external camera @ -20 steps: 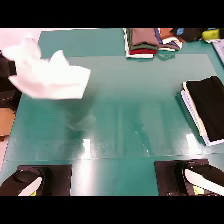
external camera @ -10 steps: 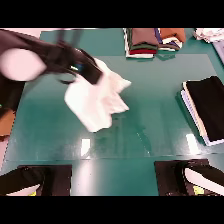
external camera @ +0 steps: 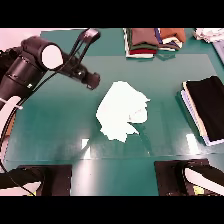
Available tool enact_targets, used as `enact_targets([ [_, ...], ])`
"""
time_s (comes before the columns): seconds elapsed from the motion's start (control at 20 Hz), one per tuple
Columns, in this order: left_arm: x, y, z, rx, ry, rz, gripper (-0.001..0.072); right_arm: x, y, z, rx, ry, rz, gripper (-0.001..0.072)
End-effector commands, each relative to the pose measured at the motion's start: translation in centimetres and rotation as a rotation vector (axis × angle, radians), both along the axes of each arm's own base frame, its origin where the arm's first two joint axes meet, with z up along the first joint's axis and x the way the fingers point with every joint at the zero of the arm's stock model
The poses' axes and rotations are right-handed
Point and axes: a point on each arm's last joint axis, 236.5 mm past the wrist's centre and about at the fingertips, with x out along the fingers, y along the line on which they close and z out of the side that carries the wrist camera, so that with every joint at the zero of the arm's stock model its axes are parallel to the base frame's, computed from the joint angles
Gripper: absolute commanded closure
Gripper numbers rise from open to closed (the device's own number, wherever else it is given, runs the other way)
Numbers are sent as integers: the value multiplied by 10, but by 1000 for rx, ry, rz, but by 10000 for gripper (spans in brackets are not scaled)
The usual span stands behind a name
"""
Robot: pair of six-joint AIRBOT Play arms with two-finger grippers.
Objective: Fold the shirts.
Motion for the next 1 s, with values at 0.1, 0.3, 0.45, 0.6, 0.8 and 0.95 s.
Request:
enact_targets([
  [0.1,-67,2,-113,-134,441,96,122,-2,1,-3,-5,16,8,691],
  [0.3,-105,-31,-159,-234,531,132,122,-3,1,-5,-8,23,10,692],
  [0.45,-114,-52,-169,-249,489,108,123,-4,1,-5,-8,25,11,692],
  [0.6,-112,-65,-170,-260,442,95,258,-6,2,-10,-15,44,17,691],
  [0.8,-69,-19,-147,-221,379,144,684,-12,-5,-30,-57,113,9,692],
  [0.95,-6,45,-84,-229,169,248,685,-16,-14,-91,-89,263,-17,692],
])
